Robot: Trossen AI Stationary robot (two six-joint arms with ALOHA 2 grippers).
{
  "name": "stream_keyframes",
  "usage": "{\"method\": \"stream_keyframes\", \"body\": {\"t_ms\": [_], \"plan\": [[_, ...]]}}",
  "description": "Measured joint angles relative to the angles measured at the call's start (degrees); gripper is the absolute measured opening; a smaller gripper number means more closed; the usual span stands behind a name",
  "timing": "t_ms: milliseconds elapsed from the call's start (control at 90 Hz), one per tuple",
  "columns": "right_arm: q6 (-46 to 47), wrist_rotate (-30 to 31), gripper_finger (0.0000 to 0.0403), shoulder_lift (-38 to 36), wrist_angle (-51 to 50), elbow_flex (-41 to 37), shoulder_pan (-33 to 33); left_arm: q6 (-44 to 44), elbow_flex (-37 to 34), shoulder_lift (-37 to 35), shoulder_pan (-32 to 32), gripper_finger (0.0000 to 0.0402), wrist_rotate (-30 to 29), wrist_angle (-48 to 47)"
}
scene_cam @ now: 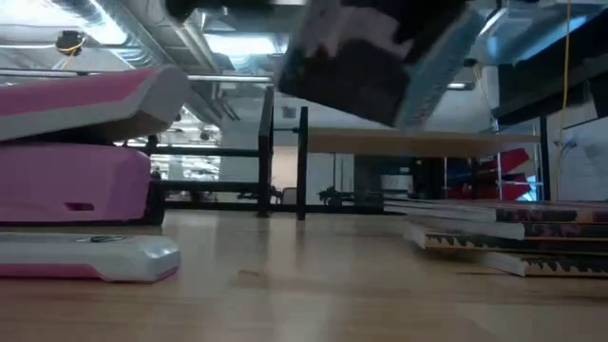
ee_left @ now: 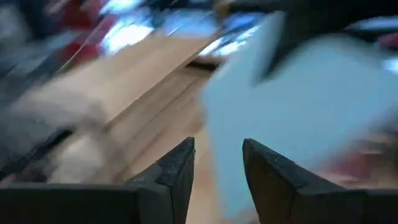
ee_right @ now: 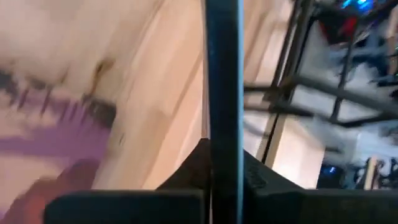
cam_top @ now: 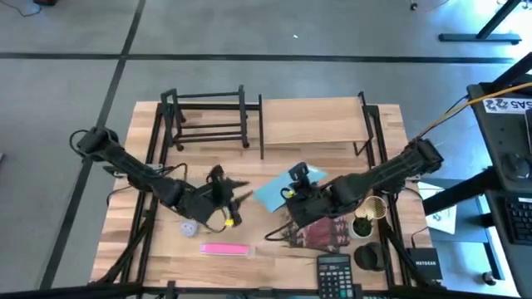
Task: Stock shelves
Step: Stack the blue book on top of the brown book
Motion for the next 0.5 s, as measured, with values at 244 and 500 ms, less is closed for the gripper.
{"method": "stream_keyframes", "body": {"t_ms": [244, 500], "plan": [[6.0, -6.2, 0.0001, 0.1, -0.3, -1.1, -1.7, 33.4, 0.0, 9.3, -2.2, 0.012, 10.3, 22.3], [18.5, -2.8, 0.0, -10.8, 0.8, -5.5, 2.2, 39.5, 0.0, 14.2, -4.9, 0.0138, -5.4, 24.5]]}}
